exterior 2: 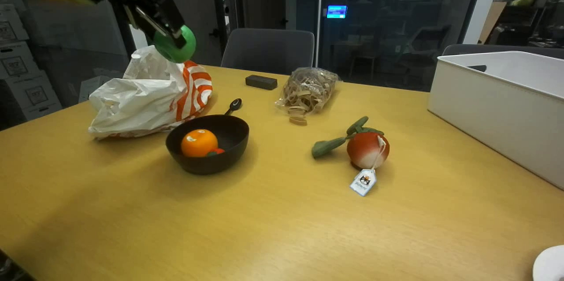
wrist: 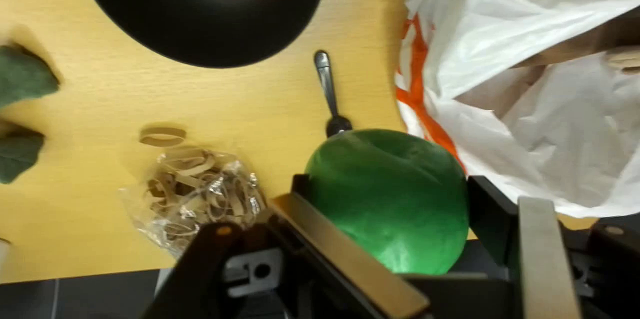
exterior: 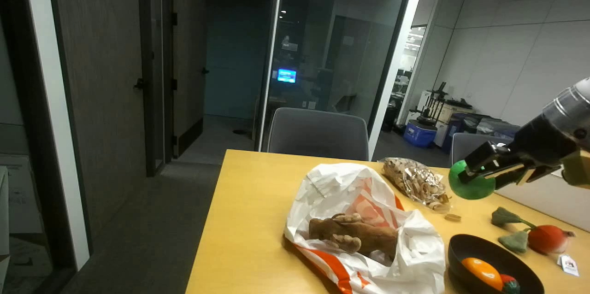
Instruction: Move the black bowl closer to the plastic bag and move all the objects in it to the plastic bag
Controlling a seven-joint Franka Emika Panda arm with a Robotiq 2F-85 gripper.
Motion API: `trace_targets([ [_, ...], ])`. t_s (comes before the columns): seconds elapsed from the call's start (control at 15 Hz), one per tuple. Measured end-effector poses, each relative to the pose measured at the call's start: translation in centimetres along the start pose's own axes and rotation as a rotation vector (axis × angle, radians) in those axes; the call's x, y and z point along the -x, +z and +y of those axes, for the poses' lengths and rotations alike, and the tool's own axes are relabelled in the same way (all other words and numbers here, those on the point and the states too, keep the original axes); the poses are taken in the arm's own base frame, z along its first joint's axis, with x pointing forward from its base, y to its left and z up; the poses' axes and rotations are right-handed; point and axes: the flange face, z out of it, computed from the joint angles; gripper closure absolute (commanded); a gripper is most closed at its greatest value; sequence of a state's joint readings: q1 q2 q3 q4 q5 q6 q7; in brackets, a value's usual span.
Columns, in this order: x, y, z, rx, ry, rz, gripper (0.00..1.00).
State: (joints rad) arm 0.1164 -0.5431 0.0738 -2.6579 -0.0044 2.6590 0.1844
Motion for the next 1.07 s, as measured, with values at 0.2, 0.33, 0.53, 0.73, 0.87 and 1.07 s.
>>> trace_targets([
  [0.2, 0.7, -0.9, -3.6, -0.049, -0.088, 0.005, 0.47],
  [0.33, 1.6, -0.7, -5.9, -0.064, -0.145, -0.016, 0.47],
  [0.53, 3.0, 0.3, -9.0, -0.076, -0.229, -0.051, 0.47],
  [0.73, 4.5, 1.4, -12.1, -0.079, -0.317, -0.074, 0.47],
  [0.87, 5.2, 2.1, -14.0, -0.076, -0.382, -0.072, 0.47],
  [1.07, 5.3, 3.1, -16.2, -0.056, -0.479, -0.031, 0.47],
])
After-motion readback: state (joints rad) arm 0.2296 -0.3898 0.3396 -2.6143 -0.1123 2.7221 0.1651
